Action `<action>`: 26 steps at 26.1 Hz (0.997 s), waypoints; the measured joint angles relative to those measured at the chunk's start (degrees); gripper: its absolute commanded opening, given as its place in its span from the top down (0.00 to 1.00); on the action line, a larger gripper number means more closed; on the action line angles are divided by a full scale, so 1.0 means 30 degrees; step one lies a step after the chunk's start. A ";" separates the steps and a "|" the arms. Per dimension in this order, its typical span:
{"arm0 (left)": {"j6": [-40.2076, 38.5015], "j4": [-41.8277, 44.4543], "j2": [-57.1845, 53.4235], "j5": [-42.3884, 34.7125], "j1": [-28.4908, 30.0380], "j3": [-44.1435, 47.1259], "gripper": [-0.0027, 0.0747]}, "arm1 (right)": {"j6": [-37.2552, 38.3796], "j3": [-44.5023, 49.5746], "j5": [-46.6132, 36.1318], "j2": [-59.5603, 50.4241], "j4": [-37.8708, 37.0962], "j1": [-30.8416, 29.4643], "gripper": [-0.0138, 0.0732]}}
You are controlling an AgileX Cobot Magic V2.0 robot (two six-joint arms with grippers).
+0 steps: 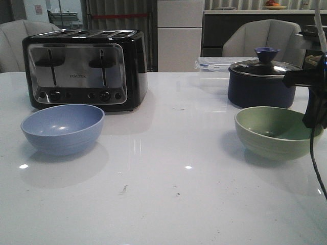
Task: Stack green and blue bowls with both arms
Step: 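Reach the right gripper down and grasp the pale green bowl rim, then carry the green bowl toward the table center and set it down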
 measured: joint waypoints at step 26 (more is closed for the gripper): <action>0.0100 0.0000 0.0000 0.0000 0.0000 0.0000 0.24 | -0.1086 -0.2218 0.1010 0.0784 -0.0069 1.0294 0.65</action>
